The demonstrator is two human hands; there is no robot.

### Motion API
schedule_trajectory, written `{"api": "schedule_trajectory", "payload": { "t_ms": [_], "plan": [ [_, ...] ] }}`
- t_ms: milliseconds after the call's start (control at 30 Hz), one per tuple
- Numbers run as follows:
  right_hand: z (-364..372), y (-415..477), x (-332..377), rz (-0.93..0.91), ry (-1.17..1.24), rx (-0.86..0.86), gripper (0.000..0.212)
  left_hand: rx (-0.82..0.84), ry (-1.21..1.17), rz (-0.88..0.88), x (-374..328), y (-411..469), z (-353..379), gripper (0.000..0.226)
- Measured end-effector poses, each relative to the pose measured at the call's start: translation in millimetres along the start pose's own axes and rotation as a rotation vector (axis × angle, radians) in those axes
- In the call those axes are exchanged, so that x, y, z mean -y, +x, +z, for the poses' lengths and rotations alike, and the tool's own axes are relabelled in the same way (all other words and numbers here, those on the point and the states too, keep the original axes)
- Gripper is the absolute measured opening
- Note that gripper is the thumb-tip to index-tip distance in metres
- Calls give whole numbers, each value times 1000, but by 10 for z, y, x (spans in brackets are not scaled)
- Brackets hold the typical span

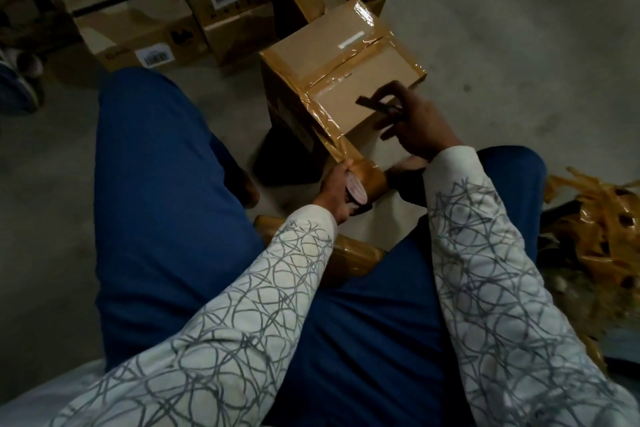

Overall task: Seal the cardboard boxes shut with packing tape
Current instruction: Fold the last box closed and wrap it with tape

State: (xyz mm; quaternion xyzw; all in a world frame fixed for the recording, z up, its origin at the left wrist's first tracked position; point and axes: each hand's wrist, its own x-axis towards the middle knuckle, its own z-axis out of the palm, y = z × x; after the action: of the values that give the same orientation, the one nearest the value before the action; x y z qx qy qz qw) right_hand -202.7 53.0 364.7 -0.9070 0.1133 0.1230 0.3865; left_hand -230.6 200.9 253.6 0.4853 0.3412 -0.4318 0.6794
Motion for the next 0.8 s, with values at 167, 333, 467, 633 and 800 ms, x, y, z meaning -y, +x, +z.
{"api": "schedule_trajectory", "payload": {
  "t_ms": [167, 333, 467, 633, 800],
  "plan": [
    [364, -36, -109, -10, -480, -56, 49, 18, -15, -24, -7, -38, 27, 66],
    [346, -52, 17, -175, -477, -324, 31, 25, -27, -42, 5, 19, 12, 68],
    [332, 65, 33, -307, -273, -330, 30, 30, -23, -31, -24, 8, 2, 58],
    [582, 179, -601, 80, -642, -35, 37, 21, 51, -161, -57, -149, 17, 45],
    [415, 208, -568, 131, -424, -189, 33, 37, 127, -124, -33, -152, 31, 56]
  ]
}}
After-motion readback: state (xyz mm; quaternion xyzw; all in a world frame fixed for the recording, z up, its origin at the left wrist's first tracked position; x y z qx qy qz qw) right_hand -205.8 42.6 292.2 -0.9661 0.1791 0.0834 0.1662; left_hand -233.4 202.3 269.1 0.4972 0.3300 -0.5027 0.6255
